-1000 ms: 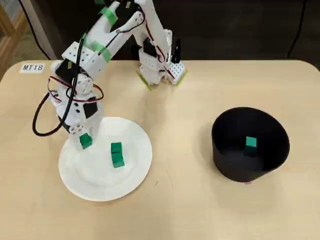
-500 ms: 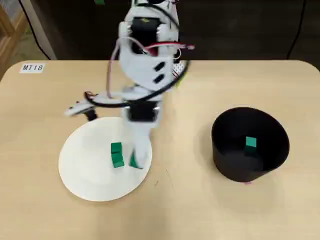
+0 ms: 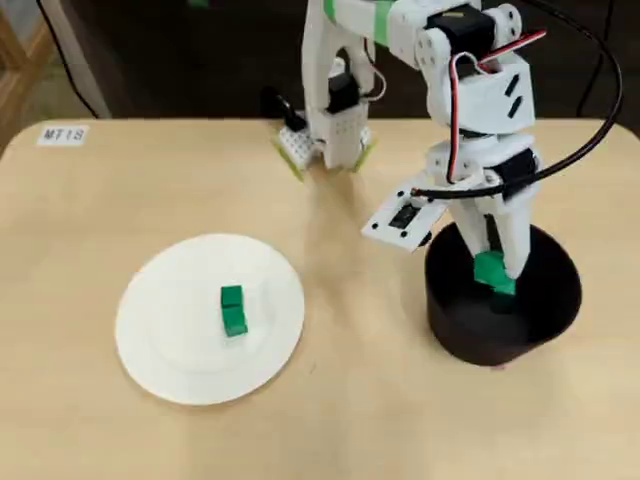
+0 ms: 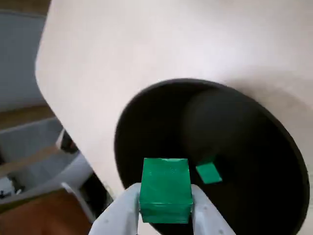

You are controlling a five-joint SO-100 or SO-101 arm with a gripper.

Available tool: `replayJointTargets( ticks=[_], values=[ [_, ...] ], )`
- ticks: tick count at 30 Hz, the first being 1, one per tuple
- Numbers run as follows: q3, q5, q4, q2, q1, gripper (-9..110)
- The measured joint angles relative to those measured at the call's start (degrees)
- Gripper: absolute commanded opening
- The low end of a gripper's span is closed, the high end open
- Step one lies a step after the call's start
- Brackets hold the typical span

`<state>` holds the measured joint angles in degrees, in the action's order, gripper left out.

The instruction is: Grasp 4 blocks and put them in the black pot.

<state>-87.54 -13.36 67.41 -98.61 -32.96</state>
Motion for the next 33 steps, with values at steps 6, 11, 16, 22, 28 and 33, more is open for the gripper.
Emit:
replayJointTargets(
  ticks=[6, 11, 16, 22, 28, 33],
  values=[
    [-7.4, 1.4, -4.6, -0.9, -3.0, -2],
    [-9.1, 1.7, -6.7, -0.9, -2.6, 3],
    [-9.3, 1.1, -6.9, -1.1, -2.5, 24],
    [-9.3, 0.9, -6.9, -1.2, -1.8, 26],
    [-9.3, 1.9, -6.9, -1.2, 0.8, -2],
    [-9.3, 3.7, -5.5, -1.2, 8.1, -2]
  ],
)
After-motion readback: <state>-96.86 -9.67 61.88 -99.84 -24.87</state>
